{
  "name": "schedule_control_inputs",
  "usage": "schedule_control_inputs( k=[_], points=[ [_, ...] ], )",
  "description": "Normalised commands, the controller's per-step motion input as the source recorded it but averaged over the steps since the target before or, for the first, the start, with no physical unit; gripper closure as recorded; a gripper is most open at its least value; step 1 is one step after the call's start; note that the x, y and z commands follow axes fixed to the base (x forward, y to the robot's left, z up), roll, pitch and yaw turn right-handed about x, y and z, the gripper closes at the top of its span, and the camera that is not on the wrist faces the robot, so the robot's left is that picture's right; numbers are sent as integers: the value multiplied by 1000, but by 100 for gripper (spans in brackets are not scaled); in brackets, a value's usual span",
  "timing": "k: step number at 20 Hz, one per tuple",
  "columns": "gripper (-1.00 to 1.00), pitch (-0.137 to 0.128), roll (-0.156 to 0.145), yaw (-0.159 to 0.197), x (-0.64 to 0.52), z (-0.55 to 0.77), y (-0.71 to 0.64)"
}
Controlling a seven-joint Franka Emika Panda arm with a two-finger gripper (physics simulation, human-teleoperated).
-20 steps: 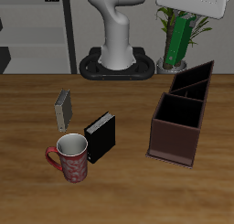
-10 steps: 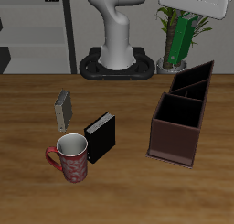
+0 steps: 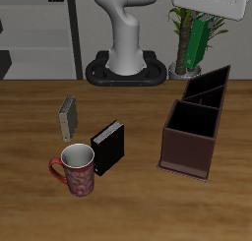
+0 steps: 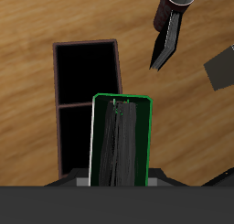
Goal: Place the green book into the left desk caddy's back compartment
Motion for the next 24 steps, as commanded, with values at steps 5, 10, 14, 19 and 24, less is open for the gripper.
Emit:
schedule_control_inputs(
  k=[5, 10, 14, 19, 24],
  points=[
    [100, 29, 15, 101, 14, -234, 238],
    [100, 11, 13, 51, -35, -179, 194],
    [100, 4, 10, 7, 12, -25, 164],
    [100, -6, 27, -8, 26, -8, 149],
    [100, -5, 21, 6, 38, 1, 86]
  ],
)
